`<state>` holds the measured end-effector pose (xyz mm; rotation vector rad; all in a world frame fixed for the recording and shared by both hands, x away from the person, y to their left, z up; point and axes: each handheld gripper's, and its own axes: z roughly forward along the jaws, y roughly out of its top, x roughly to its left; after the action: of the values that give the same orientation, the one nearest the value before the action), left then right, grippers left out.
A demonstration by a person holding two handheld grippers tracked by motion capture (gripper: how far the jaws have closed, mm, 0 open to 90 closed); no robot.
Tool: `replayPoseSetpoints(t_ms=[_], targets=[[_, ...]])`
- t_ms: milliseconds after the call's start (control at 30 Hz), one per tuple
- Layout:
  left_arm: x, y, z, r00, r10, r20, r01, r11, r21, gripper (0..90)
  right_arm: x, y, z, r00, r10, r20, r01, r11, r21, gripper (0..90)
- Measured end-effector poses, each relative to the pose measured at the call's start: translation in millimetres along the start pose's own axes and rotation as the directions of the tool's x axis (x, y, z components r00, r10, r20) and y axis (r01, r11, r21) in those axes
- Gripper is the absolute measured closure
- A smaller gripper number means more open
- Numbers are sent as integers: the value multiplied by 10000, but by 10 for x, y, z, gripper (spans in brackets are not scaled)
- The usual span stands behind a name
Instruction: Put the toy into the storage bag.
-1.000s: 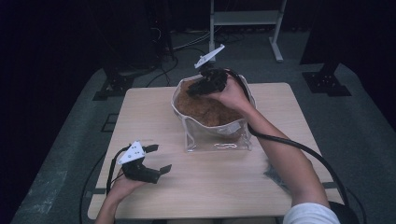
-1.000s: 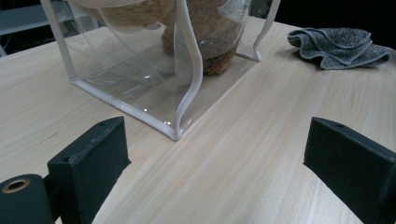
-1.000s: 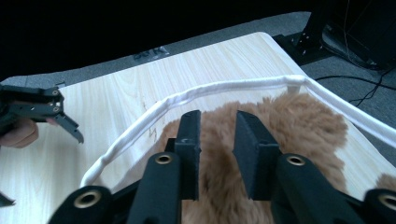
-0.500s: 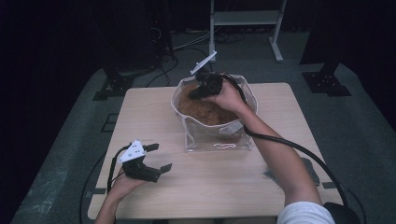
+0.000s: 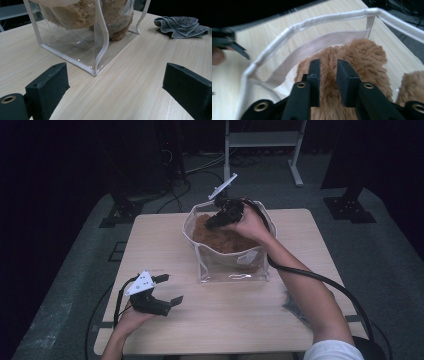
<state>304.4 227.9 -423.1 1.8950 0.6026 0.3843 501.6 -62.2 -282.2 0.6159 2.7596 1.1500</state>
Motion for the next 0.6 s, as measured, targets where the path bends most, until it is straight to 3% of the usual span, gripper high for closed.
replayPoseSetpoints(t_ms=[400, 600], targets=[[-37, 0, 7, 10000, -49, 3, 49, 10000, -68, 52, -13, -355, -682, 9983, 579, 60, -572, 9946, -870, 571], [-30, -4, 19, 10000, 50, 19, -50, 10000, 2, 52, -17, -534, -893, 9967, 799, 165, -780, 9922, -974, 540]])
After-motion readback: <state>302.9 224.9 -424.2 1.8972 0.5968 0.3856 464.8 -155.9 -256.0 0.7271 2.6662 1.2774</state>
